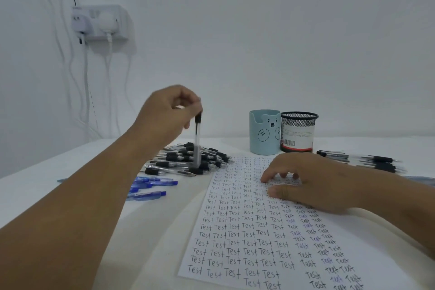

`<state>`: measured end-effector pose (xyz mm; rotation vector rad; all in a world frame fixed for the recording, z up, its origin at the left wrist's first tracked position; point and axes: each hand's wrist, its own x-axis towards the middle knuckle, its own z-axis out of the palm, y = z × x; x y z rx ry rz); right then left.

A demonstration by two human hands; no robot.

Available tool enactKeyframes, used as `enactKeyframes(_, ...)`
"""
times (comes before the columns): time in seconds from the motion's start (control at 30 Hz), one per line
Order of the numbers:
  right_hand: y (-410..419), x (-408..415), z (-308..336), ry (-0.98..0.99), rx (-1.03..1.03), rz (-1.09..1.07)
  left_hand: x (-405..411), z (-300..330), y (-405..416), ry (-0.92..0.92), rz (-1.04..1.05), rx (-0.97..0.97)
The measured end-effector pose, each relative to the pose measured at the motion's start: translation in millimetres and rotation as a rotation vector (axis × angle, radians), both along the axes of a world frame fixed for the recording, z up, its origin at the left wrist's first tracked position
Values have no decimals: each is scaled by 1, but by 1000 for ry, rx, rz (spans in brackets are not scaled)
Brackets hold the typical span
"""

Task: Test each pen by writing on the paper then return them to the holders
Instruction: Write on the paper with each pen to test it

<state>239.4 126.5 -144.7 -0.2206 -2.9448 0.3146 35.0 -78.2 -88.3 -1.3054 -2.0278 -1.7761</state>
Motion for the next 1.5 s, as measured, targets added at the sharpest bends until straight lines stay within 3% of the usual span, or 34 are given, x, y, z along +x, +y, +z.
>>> enactKeyframes(0.07,-1,1,1,1,-5,-21,10,0,7,-203,-81,224)
enactKeyframes(0.17,-1,0,0,117,-120,-93,24,-7,19,-481,-209,377)
enactKeyframes(0.23,2,-3,0,273,-355,-168,31,-16,27,-663,-324,404)
enactKeyframes(0.33,3,-5,4,444,-924,-174,41,-28,37,-810,-455,361)
enactKeyframes(0.43,1,-1,11,551,-1251,-131,46,-36,44,-737,-411,206)
enactKeyframes(0.53,6,1,19,679,-1568,-78,45,-43,44,-508,-270,-12)
enactKeyframes(0.6,10,2,23,700,-1661,-40,45,-47,43,-403,-226,-125)
enactKeyframes(0.8,7,3,18,456,-1629,51,56,-56,46,-321,-249,-198)
enactKeyframes(1.1,13,3,9,438,-1604,76,69,-57,50,-291,-270,-188)
enactKeyframes(1.33,0,-4,10,470,-1232,51,75,-58,52,-242,-291,-175)
enactKeyframes(1.5,-3,2,3,510,-975,7,74,-58,50,-135,-316,-278)
